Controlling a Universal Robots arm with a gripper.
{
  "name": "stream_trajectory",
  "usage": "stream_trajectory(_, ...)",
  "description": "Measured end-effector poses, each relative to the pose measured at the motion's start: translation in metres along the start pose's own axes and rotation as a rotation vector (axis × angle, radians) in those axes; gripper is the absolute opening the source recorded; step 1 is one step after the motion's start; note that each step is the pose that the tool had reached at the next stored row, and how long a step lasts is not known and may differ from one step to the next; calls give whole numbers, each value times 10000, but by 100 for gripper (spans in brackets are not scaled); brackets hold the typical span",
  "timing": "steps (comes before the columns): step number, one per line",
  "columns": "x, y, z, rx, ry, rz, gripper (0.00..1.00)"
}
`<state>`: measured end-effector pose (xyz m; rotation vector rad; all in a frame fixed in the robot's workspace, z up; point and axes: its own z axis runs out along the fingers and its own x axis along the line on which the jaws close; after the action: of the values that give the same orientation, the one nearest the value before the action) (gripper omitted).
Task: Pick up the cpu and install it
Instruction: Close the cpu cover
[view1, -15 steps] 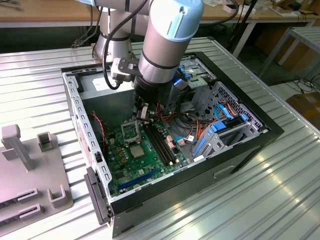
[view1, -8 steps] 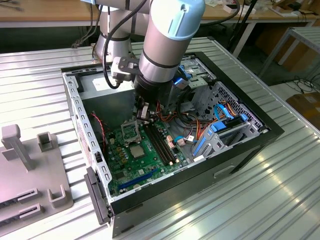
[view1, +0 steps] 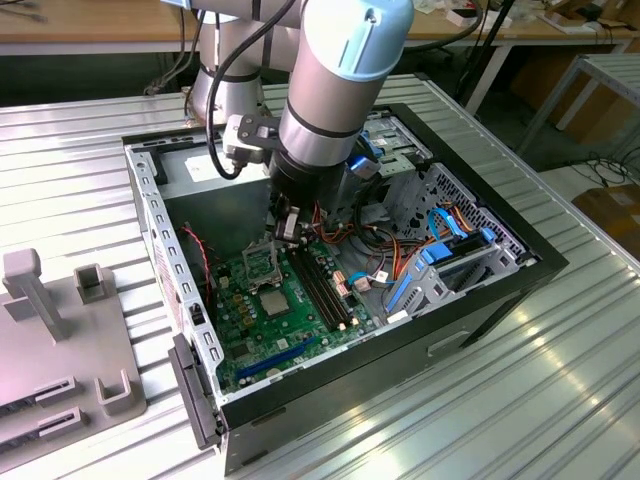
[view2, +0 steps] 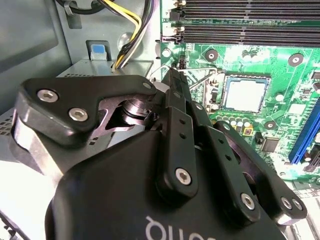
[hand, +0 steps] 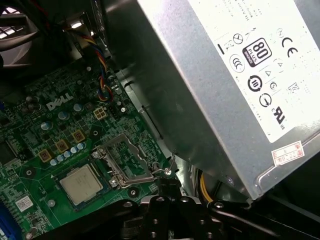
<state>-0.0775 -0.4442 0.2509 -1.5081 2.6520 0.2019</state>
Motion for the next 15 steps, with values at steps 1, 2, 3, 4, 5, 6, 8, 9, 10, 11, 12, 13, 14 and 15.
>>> stream_trajectory(1,3,-2,-3,0,0,-1,11)
stream_trajectory(2,8,-4,-8,0,1,-2,11)
stream_trajectory(3,12,-5,-13,0,2,-2,11)
stream_trajectory(4,15,-7,-16,0,1,-3,11)
stream_trajectory(5,18,-9,-19,-1,0,-4,11)
stream_trajectory(6,21,-10,-23,0,0,-4,11)
stream_trajectory(8,28,-14,-31,-1,0,-5,11)
stream_trajectory(9,33,-16,-37,-1,1,-4,11)
stream_trajectory(10,37,-18,-41,-1,1,-5,11)
stream_trajectory(11,42,-21,-48,0,2,-5,11)
stream_trajectory(12,47,-24,-53,1,3,-6,11)
stream_trajectory(13,50,-26,-56,1,5,-6,11)
stream_trajectory(14,56,-29,-61,3,7,-6,11)
stream_trajectory(15,61,-31,-64,4,8,-6,11)
